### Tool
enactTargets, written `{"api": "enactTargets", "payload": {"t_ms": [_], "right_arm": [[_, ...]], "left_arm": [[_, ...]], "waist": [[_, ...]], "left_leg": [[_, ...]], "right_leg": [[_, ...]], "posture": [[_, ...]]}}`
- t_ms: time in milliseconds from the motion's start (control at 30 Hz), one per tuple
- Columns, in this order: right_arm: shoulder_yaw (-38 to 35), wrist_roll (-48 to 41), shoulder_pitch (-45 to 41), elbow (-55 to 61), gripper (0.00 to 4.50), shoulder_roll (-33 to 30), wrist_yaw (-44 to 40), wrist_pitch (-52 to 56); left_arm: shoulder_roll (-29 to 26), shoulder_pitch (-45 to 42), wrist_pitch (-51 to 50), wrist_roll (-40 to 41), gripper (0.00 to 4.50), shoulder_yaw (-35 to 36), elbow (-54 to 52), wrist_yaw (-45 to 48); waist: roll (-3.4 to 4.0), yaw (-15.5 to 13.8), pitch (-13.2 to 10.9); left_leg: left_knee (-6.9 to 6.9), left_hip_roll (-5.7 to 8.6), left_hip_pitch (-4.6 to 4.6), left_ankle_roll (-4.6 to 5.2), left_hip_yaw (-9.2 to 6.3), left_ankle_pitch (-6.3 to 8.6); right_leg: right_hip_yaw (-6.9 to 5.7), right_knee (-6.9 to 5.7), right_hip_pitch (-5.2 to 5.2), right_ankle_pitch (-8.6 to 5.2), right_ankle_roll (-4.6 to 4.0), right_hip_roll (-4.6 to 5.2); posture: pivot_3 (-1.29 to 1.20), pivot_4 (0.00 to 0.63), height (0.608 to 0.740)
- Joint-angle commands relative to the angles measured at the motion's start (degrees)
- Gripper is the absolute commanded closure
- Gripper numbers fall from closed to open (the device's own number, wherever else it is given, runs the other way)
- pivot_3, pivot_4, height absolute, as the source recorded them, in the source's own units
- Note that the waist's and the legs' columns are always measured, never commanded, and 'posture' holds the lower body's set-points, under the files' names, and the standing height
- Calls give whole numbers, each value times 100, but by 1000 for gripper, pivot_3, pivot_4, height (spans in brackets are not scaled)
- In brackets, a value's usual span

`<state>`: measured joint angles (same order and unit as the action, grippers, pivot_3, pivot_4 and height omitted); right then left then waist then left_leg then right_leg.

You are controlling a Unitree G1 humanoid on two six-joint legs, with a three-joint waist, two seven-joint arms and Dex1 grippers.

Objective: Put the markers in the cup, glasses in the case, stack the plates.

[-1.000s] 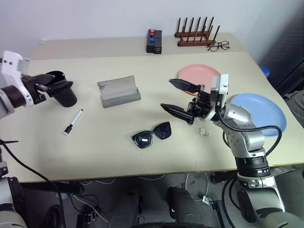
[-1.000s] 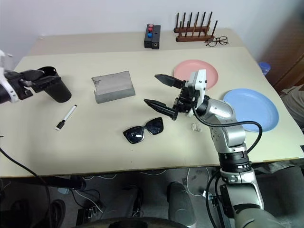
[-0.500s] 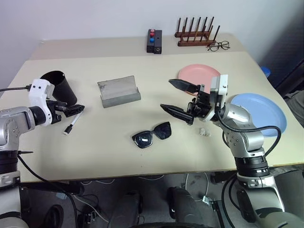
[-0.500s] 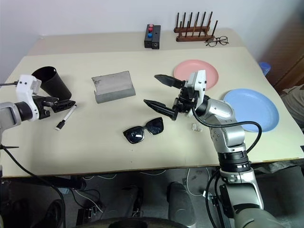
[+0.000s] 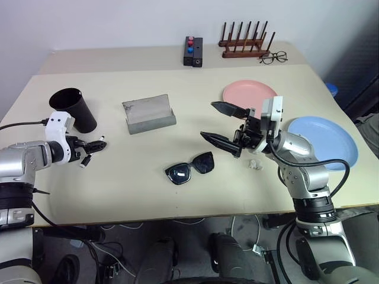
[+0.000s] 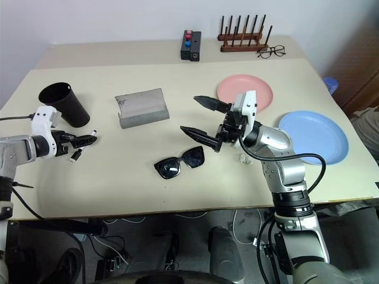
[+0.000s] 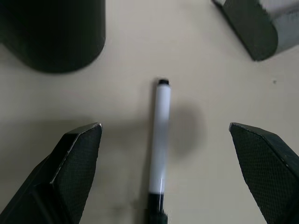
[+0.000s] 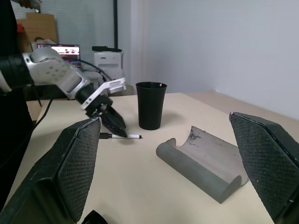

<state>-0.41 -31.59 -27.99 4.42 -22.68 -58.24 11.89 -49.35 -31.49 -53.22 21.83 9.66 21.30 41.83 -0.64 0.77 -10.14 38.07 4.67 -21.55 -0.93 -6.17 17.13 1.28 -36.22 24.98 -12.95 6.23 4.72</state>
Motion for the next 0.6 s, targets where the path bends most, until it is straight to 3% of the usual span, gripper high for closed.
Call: {"api": "enactTargets", "payload": {"t_ms": [33, 200, 233, 333, 533, 600], "right_arm": [[-57, -10, -41, 244, 0, -6, 36, -110], [-80, -17, 3, 281, 0, -41, 74, -94], [-80, -17, 11, 289, 0, -47, 80, -93], [-84, -10, 16, 280, 0, -60, 93, -96], [-73, -5, 4, 287, 0, -67, 119, -92], [-51, -12, 21, 304, 0, -102, 61, -81]], "left_arm": [[-21, -12, -8, -55, 12, -91, -43, 129], [-76, 198, 62, -149, 12, -199, -27, 212], [-92, 227, 67, -164, 251, -208, -22, 234], [-107, 280, 13, -165, 1271, -181, -7, 262], [-189, 454, -139, -127, 4345, -147, -102, 321], [-276, 571, -229, -92, 4470, -102, -187, 380]], "waist": [[0, 7, 0], [3, 20, 2], [3, 21, 2], [3, 20, 2], [4, 11, 2], [7, 12, 4]], "left_leg": [[0, 0, 0, 0, 0, 0], [-1, -3, 1, 0, 0, 0], [-1, -3, 1, 0, 1, 0], [-1, -2, 1, 0, 1, 0], [-1, -2, 2, 1, 1, 0], [-1, -2, 2, 1, 1, 1]], "right_leg": [[0, 0, 1, 0, 0, 0], [1, -1, 2, 0, 0, -2], [1, -1, 2, 0, 0, -2], [1, -1, 1, 0, 0, -2], [1, -1, 0, 0, 0, -1], [2, 0, 0, 0, 0, -1]], "posture": [[0, 150, 740], [0, 150, 740], [0, 150, 740], [0, 150, 740], [0, 150, 740], [0, 150, 740]]}}
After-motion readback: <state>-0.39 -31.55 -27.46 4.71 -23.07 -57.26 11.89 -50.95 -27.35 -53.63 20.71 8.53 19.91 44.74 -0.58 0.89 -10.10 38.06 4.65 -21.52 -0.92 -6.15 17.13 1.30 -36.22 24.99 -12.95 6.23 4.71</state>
